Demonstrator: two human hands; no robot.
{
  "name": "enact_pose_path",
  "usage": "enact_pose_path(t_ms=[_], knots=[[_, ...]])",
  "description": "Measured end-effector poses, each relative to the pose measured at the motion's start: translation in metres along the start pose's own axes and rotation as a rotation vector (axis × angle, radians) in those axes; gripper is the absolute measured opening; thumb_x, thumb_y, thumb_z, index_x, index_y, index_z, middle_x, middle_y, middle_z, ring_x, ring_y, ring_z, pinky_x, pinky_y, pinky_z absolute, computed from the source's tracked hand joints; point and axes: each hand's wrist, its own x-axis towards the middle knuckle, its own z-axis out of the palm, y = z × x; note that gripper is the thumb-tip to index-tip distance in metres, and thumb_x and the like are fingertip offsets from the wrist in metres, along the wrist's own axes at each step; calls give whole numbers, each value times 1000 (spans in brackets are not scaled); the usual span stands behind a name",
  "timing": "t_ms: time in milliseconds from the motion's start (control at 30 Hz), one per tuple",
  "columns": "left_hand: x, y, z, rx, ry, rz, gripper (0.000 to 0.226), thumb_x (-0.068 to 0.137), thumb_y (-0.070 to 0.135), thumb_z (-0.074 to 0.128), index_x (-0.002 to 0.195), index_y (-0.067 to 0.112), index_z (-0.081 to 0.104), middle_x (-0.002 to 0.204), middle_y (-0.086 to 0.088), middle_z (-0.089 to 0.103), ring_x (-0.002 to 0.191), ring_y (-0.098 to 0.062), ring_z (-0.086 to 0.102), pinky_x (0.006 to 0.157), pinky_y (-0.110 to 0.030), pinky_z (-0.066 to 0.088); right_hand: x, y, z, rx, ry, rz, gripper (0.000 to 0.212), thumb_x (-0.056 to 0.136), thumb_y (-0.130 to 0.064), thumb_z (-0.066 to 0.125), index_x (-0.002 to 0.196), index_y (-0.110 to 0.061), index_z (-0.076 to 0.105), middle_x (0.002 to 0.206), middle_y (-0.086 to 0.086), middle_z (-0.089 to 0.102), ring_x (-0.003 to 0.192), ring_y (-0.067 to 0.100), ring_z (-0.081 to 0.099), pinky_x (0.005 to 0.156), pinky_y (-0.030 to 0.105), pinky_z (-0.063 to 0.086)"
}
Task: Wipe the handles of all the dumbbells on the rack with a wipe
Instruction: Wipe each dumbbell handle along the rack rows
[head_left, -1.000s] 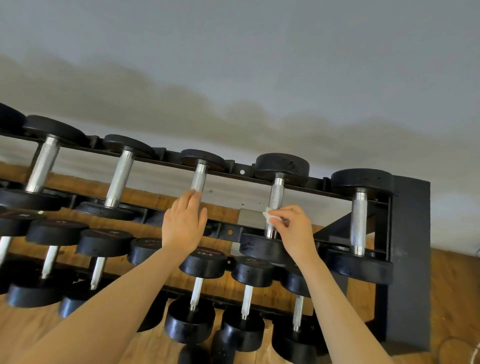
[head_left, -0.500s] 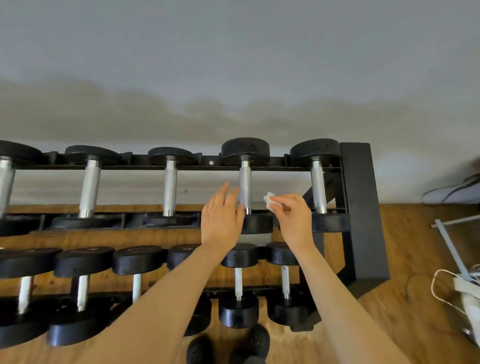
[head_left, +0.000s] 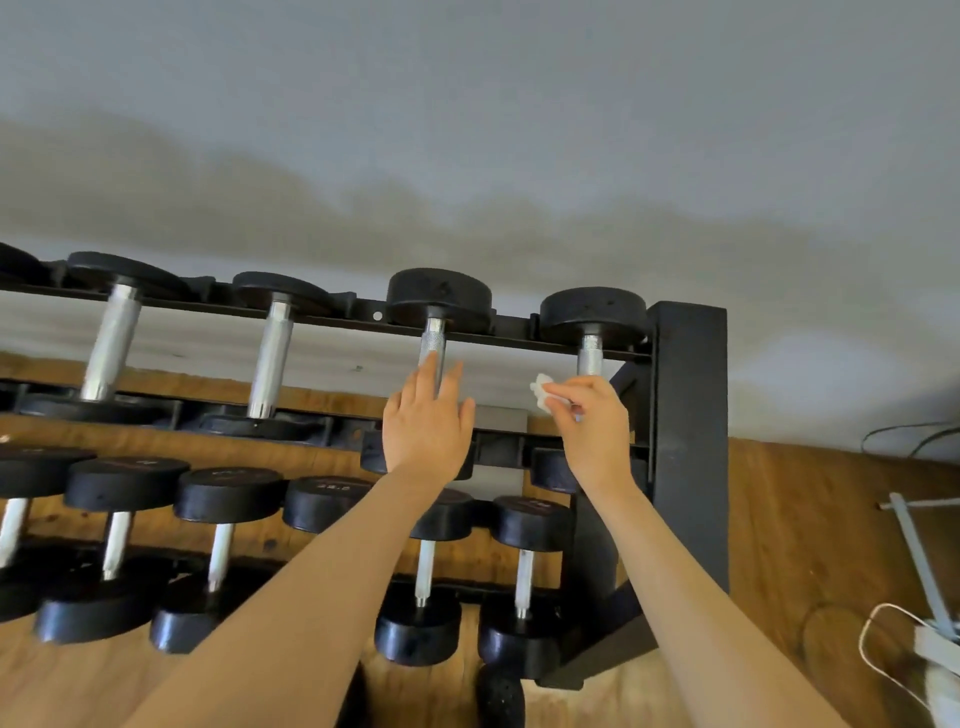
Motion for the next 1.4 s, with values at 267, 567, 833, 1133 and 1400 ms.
enact_pose_path(t_ms=[267, 567, 833, 1133, 1400], knots=[[-1, 3, 9, 66, 44, -28, 51, 100, 40, 42, 148, 21, 39, 159, -6, 28, 136, -25, 43, 103, -39, 44, 24, 35, -19, 131, 86, 0, 17, 88, -12, 67, 104, -11, 73, 104, -4, 58, 94, 12, 59, 86, 28, 53], [1, 3, 12, 79, 60, -44, 48, 96, 37, 50, 141, 19, 50, 157, -8, 34, 133, -28, 46, 93, -43, 51, 50, 55, -17, 182, 224, 73, 16, 90, -11, 63, 102, -10, 73, 106, 4, 64, 93, 8, 58, 84, 24, 52], [1, 3, 13, 75, 83, -51, 47, 95, 36, 53, 139, 18, 52, 155, -8, 37, 131, -26, 48, 91, -43, 52, 59, 54, -11, 185, 153, -5, 22, 92, -7, 60, 112, -9, 69, 111, 5, 66, 105, 13, 59, 91, 15, 45], [0, 3, 13, 66, 106, -42, 46, 94, 33, 56, 137, 16, 54, 153, -7, 40, 127, -27, 52, 87, -43, 53, 66, 50, -12, 222, 201, 67, 21, 91, -6, 61, 109, -9, 71, 107, 3, 70, 100, 11, 63, 90, 17, 48], [1, 0, 15, 74, 113, -27, 44, 92, 31, 59, 132, 14, 58, 150, -10, 44, 123, -28, 55, 79, -44, 57, 51, 55, -16, 218, 116, 131, 26, 90, -5, 62, 115, -8, 68, 108, 5, 70, 98, 12, 64, 81, -1, 41]])
